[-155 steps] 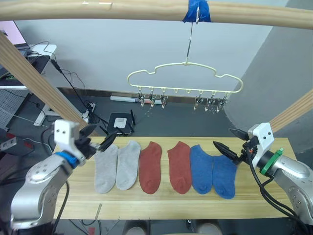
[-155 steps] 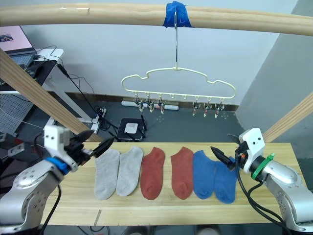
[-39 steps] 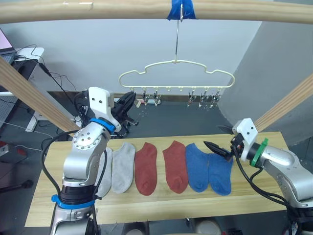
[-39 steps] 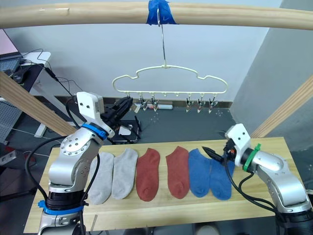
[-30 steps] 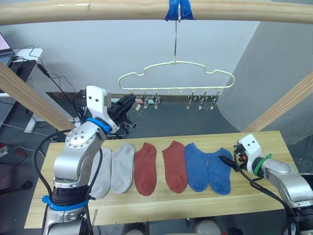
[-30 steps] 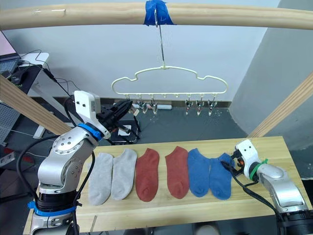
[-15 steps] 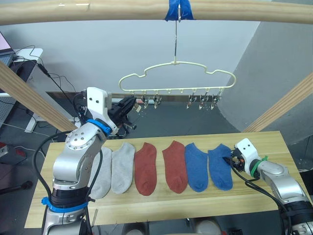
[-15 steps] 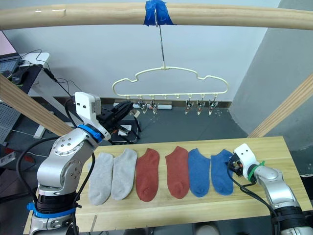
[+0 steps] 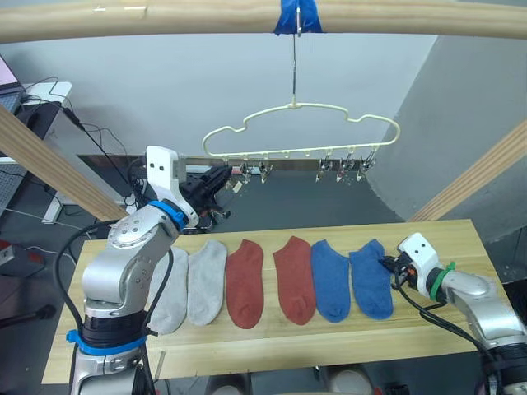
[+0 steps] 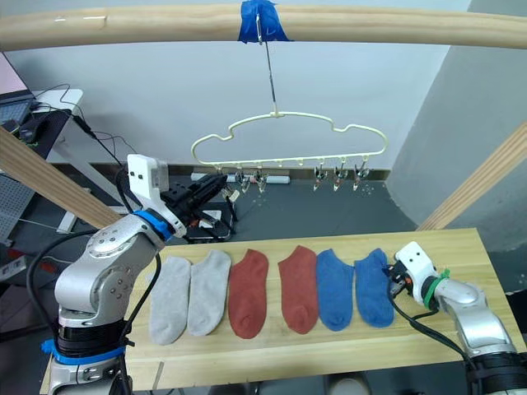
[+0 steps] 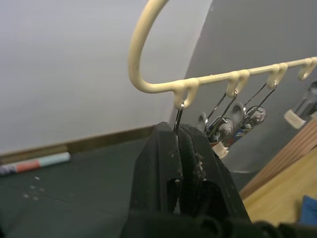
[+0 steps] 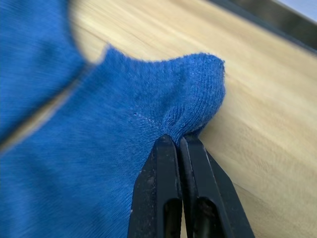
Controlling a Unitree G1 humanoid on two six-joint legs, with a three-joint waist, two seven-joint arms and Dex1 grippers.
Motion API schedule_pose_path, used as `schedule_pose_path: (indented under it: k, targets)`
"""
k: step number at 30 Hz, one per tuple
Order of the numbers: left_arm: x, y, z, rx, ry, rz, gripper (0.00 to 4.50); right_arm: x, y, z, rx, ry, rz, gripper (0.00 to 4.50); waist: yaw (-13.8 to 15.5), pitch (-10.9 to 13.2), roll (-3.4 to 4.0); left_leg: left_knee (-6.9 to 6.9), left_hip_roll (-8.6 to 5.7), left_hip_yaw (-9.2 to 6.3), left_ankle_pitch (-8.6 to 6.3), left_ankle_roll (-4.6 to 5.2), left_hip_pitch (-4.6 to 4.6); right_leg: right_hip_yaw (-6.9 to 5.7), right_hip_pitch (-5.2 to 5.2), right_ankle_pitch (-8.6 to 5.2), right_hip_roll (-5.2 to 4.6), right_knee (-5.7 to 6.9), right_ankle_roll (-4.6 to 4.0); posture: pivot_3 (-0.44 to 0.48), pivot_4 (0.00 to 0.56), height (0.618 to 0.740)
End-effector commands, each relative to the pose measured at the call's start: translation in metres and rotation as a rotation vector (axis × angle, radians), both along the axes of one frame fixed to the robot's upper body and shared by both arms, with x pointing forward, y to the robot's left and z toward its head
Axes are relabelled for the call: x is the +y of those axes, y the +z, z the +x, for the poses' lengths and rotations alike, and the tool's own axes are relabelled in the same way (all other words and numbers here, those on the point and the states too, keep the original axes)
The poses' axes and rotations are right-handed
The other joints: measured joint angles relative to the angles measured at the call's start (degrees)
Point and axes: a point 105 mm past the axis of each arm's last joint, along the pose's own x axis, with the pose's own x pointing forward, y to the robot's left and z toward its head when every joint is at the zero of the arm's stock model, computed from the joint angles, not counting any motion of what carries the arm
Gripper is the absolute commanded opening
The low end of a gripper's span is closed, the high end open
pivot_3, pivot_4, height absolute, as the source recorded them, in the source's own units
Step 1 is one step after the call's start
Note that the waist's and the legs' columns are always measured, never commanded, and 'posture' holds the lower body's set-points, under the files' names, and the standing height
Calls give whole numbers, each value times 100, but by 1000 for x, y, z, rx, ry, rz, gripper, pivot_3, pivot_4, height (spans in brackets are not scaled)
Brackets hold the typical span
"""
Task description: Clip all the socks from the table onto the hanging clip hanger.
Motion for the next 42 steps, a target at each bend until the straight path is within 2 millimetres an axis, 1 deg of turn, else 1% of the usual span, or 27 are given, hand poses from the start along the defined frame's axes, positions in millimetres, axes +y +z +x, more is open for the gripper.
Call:
schedule_pose_path:
  k: [1, 3, 4, 6, 10, 13, 16, 19, 24, 32, 37, 42]
  targets:
    - [10, -3, -4, 151, -47, -108, 0, 32, 45, -14, -2, 190, 141, 16, -2, 6, 3, 0, 0, 0, 0, 1, 2, 0, 1, 0, 0, 3, 0, -60, 290, 740]
    - [12, -1, -5, 222, -90, -171, 0, 52, 64, -25, 28, 296, 205, 16, -2, 8, 4, 1, 2, -8, 0, 3, 7, -5, 8, 0, 5, 3, 0, -61, 289, 740]
    - [13, 1, -6, 242, -107, -188, 0, 58, 70, -28, 37, 319, 223, 16, -2, 9, 3, 0, 2, -9, 0, 3, 8, -7, 10, 0, 6, 3, 0, -63, 290, 740]
    - [15, 7, -7, 304, -155, -260, 0, 79, 88, -33, 52, 398, 284, 16, -2, 16, 2, 1, 2, -11, -1, 3, 12, -8, 16, 0, 6, 1, 0, -65, 291, 740]
    - [14, 19, -10, 385, -233, -359, 0, 117, 111, -40, 90, 492, 410, 16, 4, 26, -8, 4, 1, -16, 0, 3, 13, -12, 17, 2, 5, -1, 2, -67, 288, 740]
    - [9, 24, -14, 425, -292, -417, 0, 147, 117, -40, 115, 530, 478, 16, 0, 28, -11, 4, 2, -27, 1, 1, 1, -23, 8, 2, 5, -4, 2, -70, 285, 740]
    - [5, 25, -16, 437, -309, -429, 0, 164, 117, -36, 127, 540, 501, 16, 14, 28, -11, 3, 0, -23, 14, -24, -18, -21, -16, 2, -1, -5, 2, -68, 284, 740]
    - [4, 29, -16, 436, -312, -469, 0, 176, 115, -31, 120, 554, 497, 16, 29, 28, -12, 2, -2, -18, 16, -28, -29, -17, -33, 2, -5, -6, 2, -64, 283, 740]
    - [2, 30, -18, 444, -314, -476, 0, 192, 119, -22, 93, 575, 505, 16, 25, 29, -12, 2, -2, -12, 20, -35, -43, -10, -61, 3, -5, 4, 0, -58, 281, 740]
    - [-3, 31, -23, 443, -334, -471, 0, 215, 123, -10, 59, 587, 528, 16, 21, 29, -12, -2, -2, -9, 23, -40, -46, -6, -67, 3, -5, 3, 0, -51, 285, 740]
    - [-5, 30, -27, 447, -346, -455, 0, 221, 127, -2, 32, 578, 539, 16, 21, 29, -11, -2, -3, -11, 23, -40, -50, -7, -72, 4, -5, 3, -1, -50, 288, 740]
    - [-6, 29, -29, 448, -354, -448, 0, 222, 134, 5, 7, 576, 548, 16, 21, 29, -11, -3, -3, -10, 23, -40, -51, -6, -73, 4, -5, 2, -1, -50, 291, 740]
